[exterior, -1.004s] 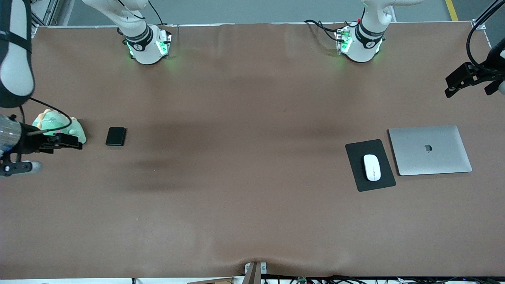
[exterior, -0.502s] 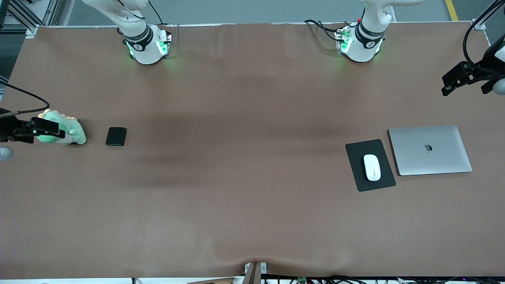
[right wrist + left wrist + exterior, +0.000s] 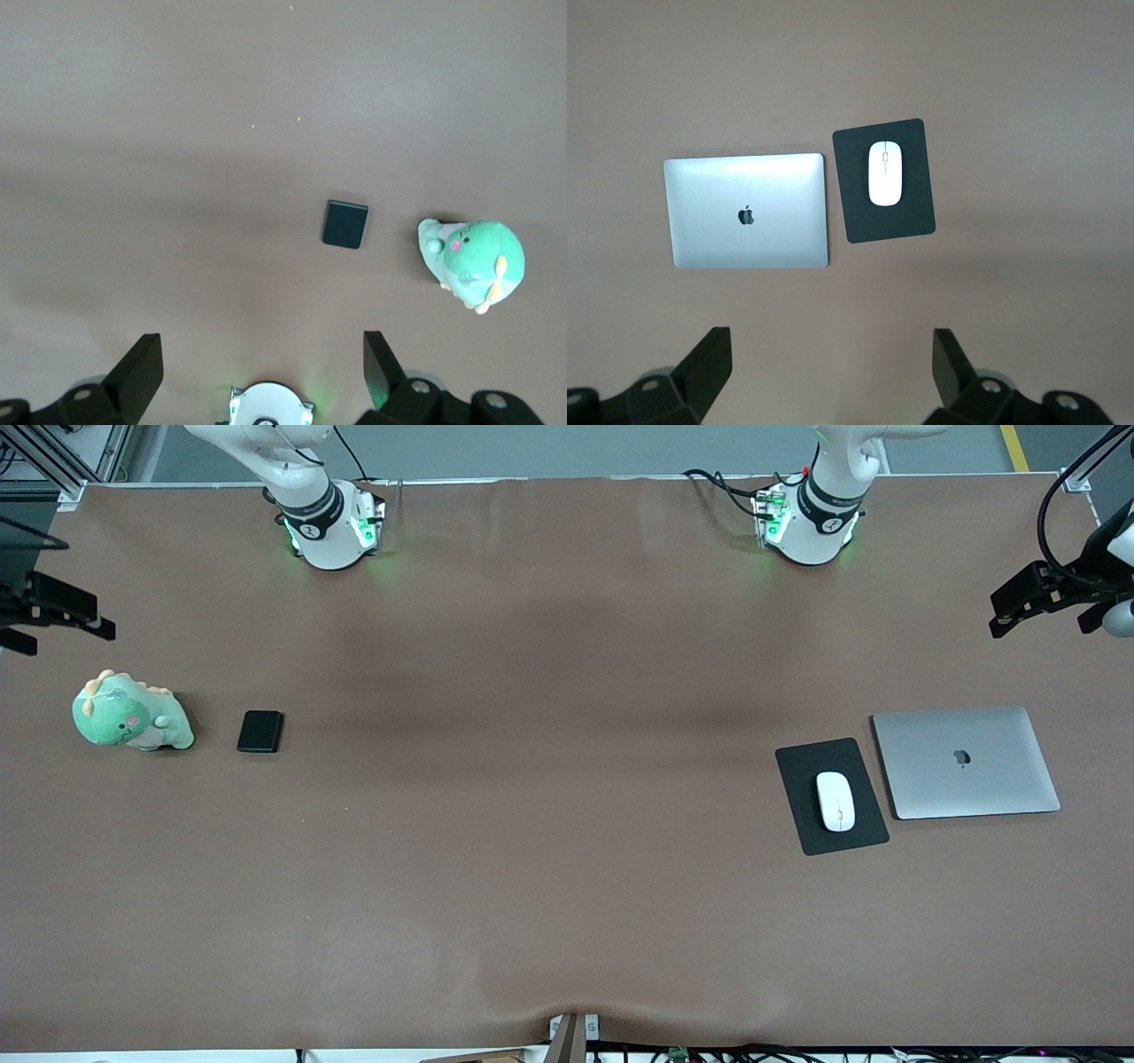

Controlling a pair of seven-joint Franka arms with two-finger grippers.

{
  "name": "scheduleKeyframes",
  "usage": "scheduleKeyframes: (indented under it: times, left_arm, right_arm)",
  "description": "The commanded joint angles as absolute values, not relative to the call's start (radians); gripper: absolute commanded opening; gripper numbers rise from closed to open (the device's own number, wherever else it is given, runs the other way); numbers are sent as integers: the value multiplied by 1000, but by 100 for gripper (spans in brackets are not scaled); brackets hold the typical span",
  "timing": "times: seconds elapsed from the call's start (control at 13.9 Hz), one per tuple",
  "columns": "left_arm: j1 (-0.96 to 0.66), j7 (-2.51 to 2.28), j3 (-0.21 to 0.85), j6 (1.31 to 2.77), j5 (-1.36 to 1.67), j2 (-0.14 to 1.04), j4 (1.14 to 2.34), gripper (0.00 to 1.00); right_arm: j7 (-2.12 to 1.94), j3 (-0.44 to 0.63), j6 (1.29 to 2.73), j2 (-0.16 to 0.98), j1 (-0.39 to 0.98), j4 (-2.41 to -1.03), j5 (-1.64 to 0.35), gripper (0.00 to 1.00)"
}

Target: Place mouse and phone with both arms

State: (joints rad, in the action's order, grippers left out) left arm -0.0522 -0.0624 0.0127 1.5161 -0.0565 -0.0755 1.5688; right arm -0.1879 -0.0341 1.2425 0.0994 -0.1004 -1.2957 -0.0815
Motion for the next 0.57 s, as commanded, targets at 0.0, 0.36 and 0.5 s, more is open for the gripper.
scheduleKeyframes:
  times: [0.0,0.36,0.5]
  left_arm:
    - [-52,-49,15,1493,-32,-64,1542,100]
    - [-49,-48,26,1493,-32,-63,1542,100]
    - [-51,-48,26,1493,-32,-63,1542,100]
  right_arm:
    - [-193,-31,1320,-46,-94,-1501,-89,100]
    - [-193,-25,1376,-83,0,-1566,-25,100]
    - [-193,-25,1394,-75,6,-1549,0,100]
